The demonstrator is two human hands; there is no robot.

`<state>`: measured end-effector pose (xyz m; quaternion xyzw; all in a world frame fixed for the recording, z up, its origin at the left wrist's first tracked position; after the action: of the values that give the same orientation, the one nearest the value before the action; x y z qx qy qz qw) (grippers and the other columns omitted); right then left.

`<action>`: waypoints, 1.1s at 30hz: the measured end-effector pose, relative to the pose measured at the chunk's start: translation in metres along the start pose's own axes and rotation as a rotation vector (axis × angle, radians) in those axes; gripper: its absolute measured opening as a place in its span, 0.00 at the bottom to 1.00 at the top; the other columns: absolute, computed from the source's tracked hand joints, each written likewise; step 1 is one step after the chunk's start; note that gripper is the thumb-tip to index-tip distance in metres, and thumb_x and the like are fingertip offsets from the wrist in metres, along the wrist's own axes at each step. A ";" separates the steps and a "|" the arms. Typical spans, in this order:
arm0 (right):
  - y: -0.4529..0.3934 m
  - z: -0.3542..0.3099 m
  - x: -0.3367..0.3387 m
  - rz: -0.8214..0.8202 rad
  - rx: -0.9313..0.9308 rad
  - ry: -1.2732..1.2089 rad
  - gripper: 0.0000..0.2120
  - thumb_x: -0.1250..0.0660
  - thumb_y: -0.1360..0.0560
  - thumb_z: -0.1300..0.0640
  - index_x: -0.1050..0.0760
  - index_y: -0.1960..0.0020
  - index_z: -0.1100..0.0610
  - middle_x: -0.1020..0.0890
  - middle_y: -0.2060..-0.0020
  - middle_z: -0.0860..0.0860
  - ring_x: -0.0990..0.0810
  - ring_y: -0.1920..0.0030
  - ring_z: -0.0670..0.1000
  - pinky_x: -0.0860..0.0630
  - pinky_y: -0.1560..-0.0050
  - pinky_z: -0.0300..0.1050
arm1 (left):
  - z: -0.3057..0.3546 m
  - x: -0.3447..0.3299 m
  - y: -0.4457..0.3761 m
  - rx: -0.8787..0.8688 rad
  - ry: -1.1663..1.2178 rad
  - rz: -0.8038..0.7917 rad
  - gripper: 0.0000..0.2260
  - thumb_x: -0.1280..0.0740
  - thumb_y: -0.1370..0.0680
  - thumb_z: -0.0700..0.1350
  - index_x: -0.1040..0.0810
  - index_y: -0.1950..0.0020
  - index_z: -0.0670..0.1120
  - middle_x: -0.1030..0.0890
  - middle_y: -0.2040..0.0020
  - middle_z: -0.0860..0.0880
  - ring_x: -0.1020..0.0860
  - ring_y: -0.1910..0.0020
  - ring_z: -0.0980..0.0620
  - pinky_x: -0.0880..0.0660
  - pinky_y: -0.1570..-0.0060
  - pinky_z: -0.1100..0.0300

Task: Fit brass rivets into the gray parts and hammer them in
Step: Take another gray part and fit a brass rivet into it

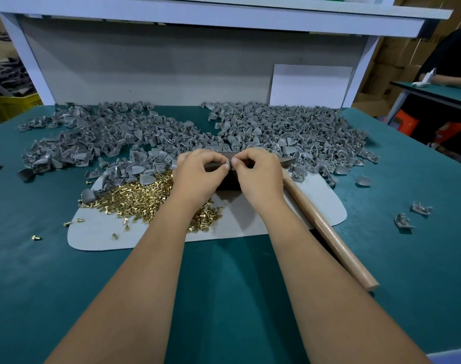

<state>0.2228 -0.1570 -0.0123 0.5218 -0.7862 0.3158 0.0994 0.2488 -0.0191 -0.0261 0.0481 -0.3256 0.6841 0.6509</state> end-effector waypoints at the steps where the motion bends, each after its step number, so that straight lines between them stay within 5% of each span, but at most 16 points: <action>1: 0.000 -0.001 0.000 -0.001 -0.005 0.009 0.06 0.32 0.25 0.56 0.21 0.60 0.49 0.19 0.56 0.47 0.25 0.46 0.54 0.28 0.44 0.55 | 0.000 0.000 0.000 -0.003 0.002 -0.001 0.02 0.29 0.24 0.46 0.17 0.54 0.53 0.19 0.47 0.52 0.29 0.36 0.44 0.33 0.33 0.46; 12: 0.003 -0.016 0.000 0.063 0.097 0.299 0.06 0.34 0.25 0.57 0.21 0.60 0.52 0.21 0.58 0.45 0.23 0.53 0.51 0.29 0.45 0.51 | -0.005 -0.002 -0.003 0.012 0.049 0.005 0.03 0.27 0.25 0.45 0.15 0.53 0.50 0.18 0.46 0.49 0.26 0.37 0.41 0.30 0.35 0.44; 17: 0.006 -0.019 0.001 0.088 0.134 0.343 0.06 0.34 0.24 0.56 0.20 0.58 0.52 0.20 0.57 0.46 0.23 0.54 0.51 0.30 0.46 0.49 | -0.003 -0.002 -0.002 0.011 0.078 0.017 0.06 0.26 0.25 0.45 0.18 0.55 0.57 0.18 0.47 0.49 0.25 0.37 0.42 0.29 0.35 0.45; 25: 0.002 -0.013 0.004 0.023 -0.035 0.229 0.09 0.33 0.25 0.56 0.25 0.64 0.48 0.23 0.64 0.44 0.25 0.58 0.50 0.27 0.46 0.51 | -0.005 -0.002 -0.002 0.028 0.122 0.007 0.08 0.26 0.25 0.44 0.19 0.57 0.59 0.18 0.46 0.49 0.25 0.36 0.41 0.29 0.35 0.43; 33: -0.003 -0.008 0.002 -0.041 -0.142 0.172 0.08 0.32 0.26 0.55 0.23 0.64 0.48 0.19 0.64 0.47 0.21 0.58 0.52 0.23 0.53 0.48 | -0.005 -0.003 -0.002 0.009 0.076 -0.012 0.04 0.28 0.24 0.43 0.15 0.51 0.50 0.18 0.45 0.49 0.26 0.36 0.41 0.30 0.34 0.44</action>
<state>0.2227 -0.1546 -0.0035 0.5005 -0.7841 0.3011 0.2097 0.2535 -0.0188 -0.0307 0.0271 -0.2973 0.6829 0.6668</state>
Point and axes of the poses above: each hand's wrist, its own y-axis away from the middle knuckle, its own x-axis out of the back of the hand, z = x × y, the point moved 6 cm from there along -y, towards the middle knuckle
